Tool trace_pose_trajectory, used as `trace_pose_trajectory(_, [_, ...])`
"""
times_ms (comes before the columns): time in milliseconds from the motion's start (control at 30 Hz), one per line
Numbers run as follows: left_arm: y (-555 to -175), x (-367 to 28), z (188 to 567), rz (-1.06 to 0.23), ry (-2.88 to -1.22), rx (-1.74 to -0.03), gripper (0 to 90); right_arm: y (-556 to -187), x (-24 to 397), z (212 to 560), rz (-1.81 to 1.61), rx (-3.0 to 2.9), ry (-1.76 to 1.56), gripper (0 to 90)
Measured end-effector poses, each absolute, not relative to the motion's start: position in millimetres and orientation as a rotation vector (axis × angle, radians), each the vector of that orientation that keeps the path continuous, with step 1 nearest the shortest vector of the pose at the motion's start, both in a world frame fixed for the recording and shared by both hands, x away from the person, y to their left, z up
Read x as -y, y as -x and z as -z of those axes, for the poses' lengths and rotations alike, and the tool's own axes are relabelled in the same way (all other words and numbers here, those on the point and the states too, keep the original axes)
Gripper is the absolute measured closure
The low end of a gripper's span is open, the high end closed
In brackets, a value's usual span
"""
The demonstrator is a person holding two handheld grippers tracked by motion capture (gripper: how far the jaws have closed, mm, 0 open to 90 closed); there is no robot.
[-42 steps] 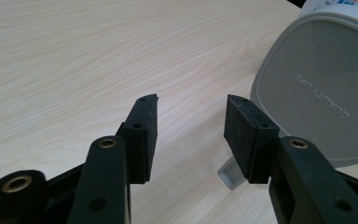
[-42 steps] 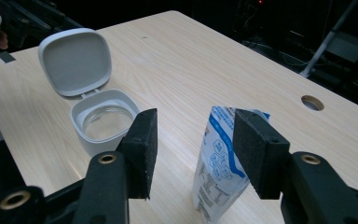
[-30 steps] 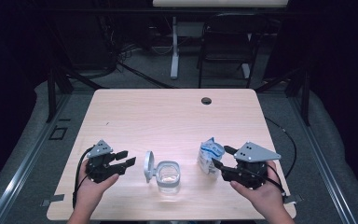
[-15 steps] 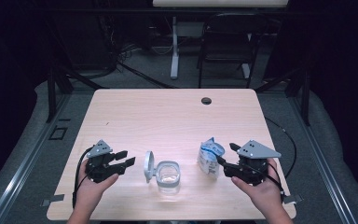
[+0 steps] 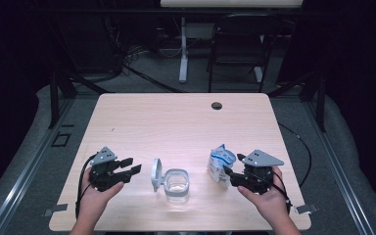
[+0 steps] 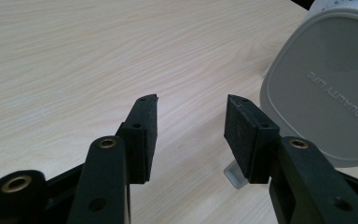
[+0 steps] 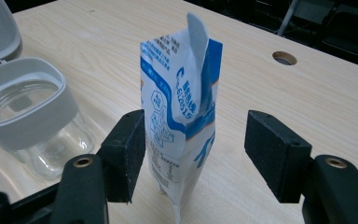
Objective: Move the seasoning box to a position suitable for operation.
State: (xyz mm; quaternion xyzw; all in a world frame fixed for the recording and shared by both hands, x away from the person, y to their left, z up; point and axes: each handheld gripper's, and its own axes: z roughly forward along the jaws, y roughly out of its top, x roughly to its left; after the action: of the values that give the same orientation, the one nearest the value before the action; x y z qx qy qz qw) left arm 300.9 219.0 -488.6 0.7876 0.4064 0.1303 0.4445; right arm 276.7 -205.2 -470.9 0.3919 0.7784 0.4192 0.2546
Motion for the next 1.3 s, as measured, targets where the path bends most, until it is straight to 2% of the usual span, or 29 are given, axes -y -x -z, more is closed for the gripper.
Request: trace_pose_trajectory(1300, [-303, -230, 490, -0.327, -1.925, -1.044, 54.7, -290, 190, 534, -1.101, -2.147, -1.070, 37.3])
